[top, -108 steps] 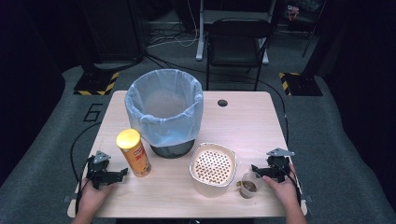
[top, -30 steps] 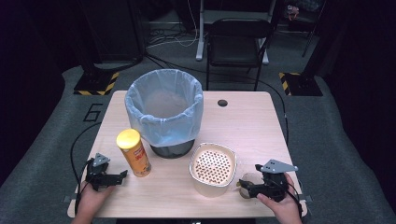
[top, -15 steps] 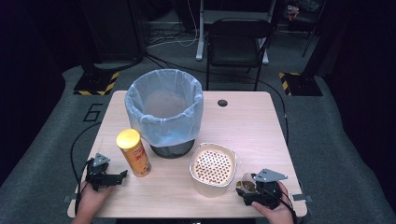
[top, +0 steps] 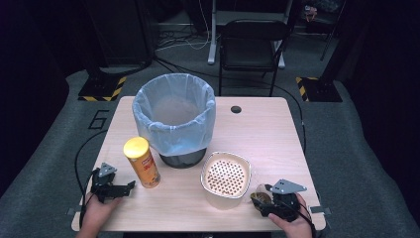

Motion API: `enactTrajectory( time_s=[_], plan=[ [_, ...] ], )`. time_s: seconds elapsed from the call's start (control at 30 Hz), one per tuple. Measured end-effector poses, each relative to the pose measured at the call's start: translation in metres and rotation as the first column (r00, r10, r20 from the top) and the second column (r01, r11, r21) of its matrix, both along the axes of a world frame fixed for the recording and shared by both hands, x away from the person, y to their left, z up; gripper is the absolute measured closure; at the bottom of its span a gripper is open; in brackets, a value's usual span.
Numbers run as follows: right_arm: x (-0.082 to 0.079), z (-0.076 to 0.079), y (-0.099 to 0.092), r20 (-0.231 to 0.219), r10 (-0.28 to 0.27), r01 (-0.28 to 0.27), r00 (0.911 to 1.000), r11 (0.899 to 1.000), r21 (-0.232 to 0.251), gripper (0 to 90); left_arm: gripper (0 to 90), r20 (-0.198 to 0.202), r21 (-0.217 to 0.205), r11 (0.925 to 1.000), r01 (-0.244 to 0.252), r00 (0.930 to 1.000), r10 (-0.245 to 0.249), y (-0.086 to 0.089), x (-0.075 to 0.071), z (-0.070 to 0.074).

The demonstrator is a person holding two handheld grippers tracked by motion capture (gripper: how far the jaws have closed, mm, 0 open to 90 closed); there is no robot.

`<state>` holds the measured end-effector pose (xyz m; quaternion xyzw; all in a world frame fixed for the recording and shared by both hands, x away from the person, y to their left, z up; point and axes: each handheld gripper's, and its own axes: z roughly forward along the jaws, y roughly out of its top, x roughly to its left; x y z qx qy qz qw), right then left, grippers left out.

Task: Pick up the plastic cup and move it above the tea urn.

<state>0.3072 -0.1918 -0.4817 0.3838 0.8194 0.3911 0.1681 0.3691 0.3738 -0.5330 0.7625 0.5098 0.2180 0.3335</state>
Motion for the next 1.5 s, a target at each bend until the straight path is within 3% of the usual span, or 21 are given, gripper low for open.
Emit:
enactTrajectory(
  time_s=[0.13, 0.43, 0.57, 0.8, 0.97, 1.23, 1.5],
  plan=[
    [-0.001, 0.001, 0.001, 0.01, 0.021, -0.021, 0.9997, 1.0, -0.02, 31.3, 1.1, 0.0, 0.0, 1.0, 0.0, 1.0, 0.0, 0.0, 0.0, 0.0],
    [0.004, 0.009, -0.005, 0.001, 0.029, -0.029, 0.9996, 1.0, -0.009, 32.6, 1.1, -0.001, 0.0, 1.0, -0.002, 1.0, 0.002, 0.0, 0.0, 0.0],
    [0.011, 0.019, -0.012, 0.01, 0.039, -0.038, 0.9992, 0.999, -0.03, 32.8, 1.1, -0.001, 0.0, 1.0, -0.003, 1.0, 0.003, 0.0, 0.0, 0.0],
    [0.031, 0.048, -0.019, 0.053, 0.066, -0.06, 0.9964, 0.992, -0.108, 33.3, 1.2, -0.002, 0.0, 1.0, -0.003, 1.0, 0.003, 0.0, 0.0, 0.0],
    [0.049, 0.064, -0.024, 0.067, 0.049, -0.045, 0.9965, 0.997, -0.07, 33.3, 1.2, -0.002, 0.001, 1.0, -0.002, 1.0, 0.002, 0.0, 0.0, 0.0],
    [0.069, 0.072, -0.027, 0.072, 0.045, -0.043, 0.9964, 0.999, -0.024, 33.4, 1.2, -0.001, 0.0, 1.0, -0.001, 1.0, 0.001, 0.0, 0.0, 0.0],
    [0.078, 0.077, -0.024, 0.089, 0.057, -0.054, 0.9944, 0.998, -0.042, 33.6, 1.2, -0.001, 0.0, 1.0, -0.001, 1.0, 0.001, 0.0, 0.0, 0.0]
  ],
)
